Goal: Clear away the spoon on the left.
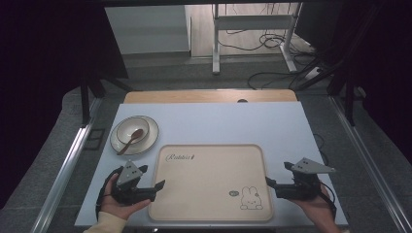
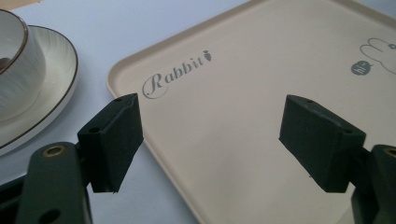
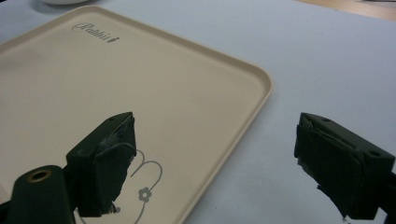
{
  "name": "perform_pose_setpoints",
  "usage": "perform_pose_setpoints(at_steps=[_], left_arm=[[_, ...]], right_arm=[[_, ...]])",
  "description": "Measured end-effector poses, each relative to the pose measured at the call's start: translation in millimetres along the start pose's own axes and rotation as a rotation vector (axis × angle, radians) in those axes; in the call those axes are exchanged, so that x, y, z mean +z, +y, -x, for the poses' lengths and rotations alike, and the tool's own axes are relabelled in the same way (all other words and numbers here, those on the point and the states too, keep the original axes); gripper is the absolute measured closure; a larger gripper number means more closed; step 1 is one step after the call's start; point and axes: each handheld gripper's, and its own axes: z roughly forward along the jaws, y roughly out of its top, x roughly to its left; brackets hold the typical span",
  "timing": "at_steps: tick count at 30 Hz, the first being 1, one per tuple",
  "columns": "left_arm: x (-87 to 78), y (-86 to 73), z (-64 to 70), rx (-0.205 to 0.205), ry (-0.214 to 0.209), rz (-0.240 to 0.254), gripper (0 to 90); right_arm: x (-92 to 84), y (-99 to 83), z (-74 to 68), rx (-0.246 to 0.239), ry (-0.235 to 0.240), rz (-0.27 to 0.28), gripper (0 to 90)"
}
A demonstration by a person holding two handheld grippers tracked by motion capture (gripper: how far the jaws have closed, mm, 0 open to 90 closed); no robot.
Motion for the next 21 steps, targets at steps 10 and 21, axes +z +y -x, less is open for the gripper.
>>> perform_pose_setpoints(at_steps=[10,21], left_arm=[[0.4,-2.9,-1.2,0.017,-0.004,-0.014,22.5],[-4.2,-2.6,1.9,0.039,-0.016,-0.009,21.7]], right_arm=[[0.7,-3.1,5.7,-0.003,-0.001,-0.023,13.1],[0.4,-2.4,-0.2,-0.032,-0.024,-0.026,12.9]])
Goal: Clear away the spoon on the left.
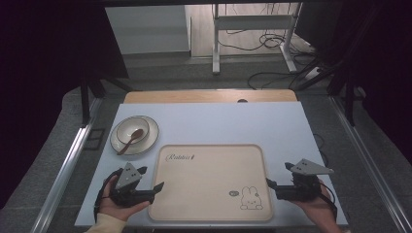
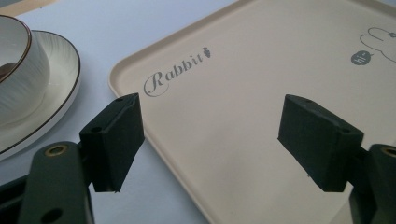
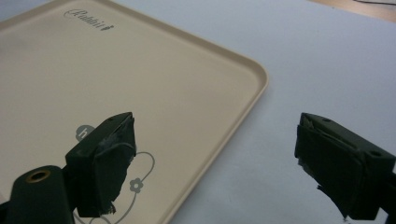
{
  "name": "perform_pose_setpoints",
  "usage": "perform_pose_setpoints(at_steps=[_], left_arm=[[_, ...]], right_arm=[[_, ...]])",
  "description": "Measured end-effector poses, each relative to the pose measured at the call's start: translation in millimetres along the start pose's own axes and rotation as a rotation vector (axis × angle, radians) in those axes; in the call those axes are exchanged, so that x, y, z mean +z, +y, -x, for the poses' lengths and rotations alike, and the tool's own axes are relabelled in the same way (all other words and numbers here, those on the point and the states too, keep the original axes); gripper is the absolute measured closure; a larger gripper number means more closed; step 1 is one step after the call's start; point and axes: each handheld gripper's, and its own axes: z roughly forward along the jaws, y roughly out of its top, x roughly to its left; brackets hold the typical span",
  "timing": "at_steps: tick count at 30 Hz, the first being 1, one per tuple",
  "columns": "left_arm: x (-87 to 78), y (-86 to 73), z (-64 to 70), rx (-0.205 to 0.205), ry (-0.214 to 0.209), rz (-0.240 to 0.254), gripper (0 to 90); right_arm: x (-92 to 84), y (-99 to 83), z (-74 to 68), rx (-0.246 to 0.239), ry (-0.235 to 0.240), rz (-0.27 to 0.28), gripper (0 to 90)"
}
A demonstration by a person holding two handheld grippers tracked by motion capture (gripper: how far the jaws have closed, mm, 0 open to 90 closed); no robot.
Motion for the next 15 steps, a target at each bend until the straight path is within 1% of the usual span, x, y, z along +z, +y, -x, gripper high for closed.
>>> perform_pose_setpoints(at_steps=[2,3,6,12,15], left_arm=[[0.5,0.8,-0.8,-0.004,0.000,0.007,20.2],[0.9,1.3,-1.1,-0.013,-0.010,0.010,19.4],[1.5,3.6,-0.7,-0.020,-0.019,0.019,18.6],[0.6,6.7,1.7,-0.005,-0.016,0.019,19.6],[-3.8,10.0,1.5,-0.003,-0.014,0.031,19.8]], right_arm=[[0.3,-0.8,1.4,0.000,-0.001,-0.005,13.0],[0.4,-0.8,1.8,0.004,-0.001,-0.006,13.0],[1.6,-1.5,3.6,0.009,-0.003,-0.008,13.1],[1.8,-2.8,4.2,0.017,-0.018,-0.020,13.6],[1.3,-2.2,2.5,0.016,-0.013,-0.017,13.6]])
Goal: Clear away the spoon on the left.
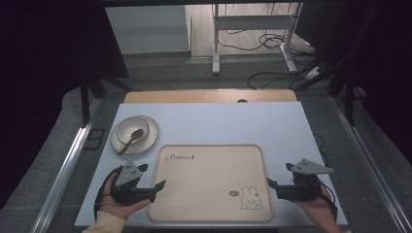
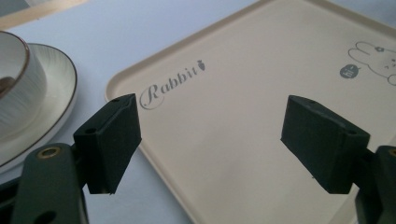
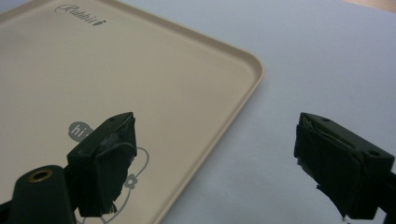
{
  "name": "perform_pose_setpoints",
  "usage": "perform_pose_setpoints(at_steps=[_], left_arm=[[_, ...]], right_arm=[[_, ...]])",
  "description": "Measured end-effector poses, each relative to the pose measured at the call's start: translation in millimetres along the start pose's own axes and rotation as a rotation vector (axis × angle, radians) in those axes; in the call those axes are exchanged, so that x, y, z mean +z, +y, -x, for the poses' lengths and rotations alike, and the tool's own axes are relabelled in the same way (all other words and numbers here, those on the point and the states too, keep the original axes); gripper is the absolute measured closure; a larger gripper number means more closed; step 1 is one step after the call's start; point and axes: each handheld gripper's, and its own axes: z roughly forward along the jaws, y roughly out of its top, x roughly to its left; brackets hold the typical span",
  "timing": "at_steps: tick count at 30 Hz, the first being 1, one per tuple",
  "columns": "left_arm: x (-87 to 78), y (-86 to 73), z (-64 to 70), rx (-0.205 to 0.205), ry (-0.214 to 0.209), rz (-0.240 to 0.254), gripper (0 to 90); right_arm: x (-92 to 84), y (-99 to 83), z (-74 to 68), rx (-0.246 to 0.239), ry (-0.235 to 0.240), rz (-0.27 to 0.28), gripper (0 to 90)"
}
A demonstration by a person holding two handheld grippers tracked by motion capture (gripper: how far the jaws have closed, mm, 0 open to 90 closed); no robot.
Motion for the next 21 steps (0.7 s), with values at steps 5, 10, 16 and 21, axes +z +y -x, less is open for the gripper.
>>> perform_pose_setpoints(at_steps=[5,10,16,21], left_arm=[[-6.0,5.3,-0.2,0.015,0.024,0.017,19.6],[-11.4,13.7,-1.4,0.035,0.053,0.023,20.7],[-12.4,22.0,-1.5,0.047,0.050,0.029,19.1],[-15.8,30.2,-5.7,0.050,0.068,0.035,18.7]], right_arm=[[0.0,0.5,-0.7,0.008,0.016,0.008,13.6],[-1.2,1.5,-2.1,0.003,0.022,0.022,13.6],[-2.0,1.5,-1.3,0.010,0.006,0.020,13.6],[-2.1,0.9,-1.8,0.005,0.018,0.032,13.6]])
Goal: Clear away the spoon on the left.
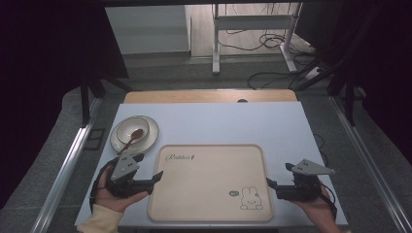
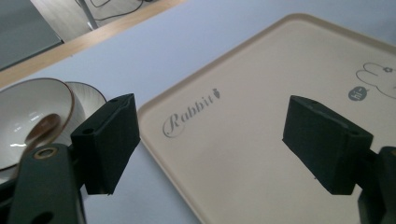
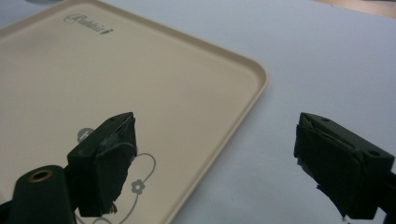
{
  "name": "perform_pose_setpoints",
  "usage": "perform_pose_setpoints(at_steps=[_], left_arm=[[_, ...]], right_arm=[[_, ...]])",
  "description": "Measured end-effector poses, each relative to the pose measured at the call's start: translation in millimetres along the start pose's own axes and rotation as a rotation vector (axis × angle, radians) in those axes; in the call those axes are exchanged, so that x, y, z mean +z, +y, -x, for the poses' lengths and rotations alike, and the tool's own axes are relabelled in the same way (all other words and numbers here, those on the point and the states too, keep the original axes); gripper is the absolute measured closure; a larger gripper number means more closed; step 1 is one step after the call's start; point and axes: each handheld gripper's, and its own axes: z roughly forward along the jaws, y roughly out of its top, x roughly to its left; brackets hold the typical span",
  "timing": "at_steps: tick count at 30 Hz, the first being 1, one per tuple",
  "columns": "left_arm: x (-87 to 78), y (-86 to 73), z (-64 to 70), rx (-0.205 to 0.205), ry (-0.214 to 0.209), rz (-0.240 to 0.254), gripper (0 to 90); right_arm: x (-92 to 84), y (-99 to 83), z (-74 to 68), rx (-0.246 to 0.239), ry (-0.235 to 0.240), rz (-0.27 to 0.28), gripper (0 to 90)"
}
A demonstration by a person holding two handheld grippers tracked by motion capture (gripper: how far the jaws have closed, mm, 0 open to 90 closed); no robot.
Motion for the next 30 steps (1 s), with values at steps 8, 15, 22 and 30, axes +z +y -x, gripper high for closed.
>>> perform_pose_setpoints(at_steps=[8,15,22,30], left_arm=[[-1.6,11.7,-13.4,-0.004,0.020,0.012,18.8],[-0.4,12.7,-21.3,-0.027,0.030,0.029,18.5],[-3.9,5.7,-34.2,-0.048,0.058,0.034,18.6],[-11.6,0.1,-46.0,-0.058,0.085,0.050,18.7]], right_arm=[[1.1,-0.4,1.6,0.017,0.014,0.008,13.6],[2.3,-1.2,2.2,0.019,-0.001,-0.011,13.7],[2.6,-1.7,1.3,0.005,0.012,0.000,13.7],[3.2,-1.9,1.6,0.006,-0.002,-0.010,13.7]])
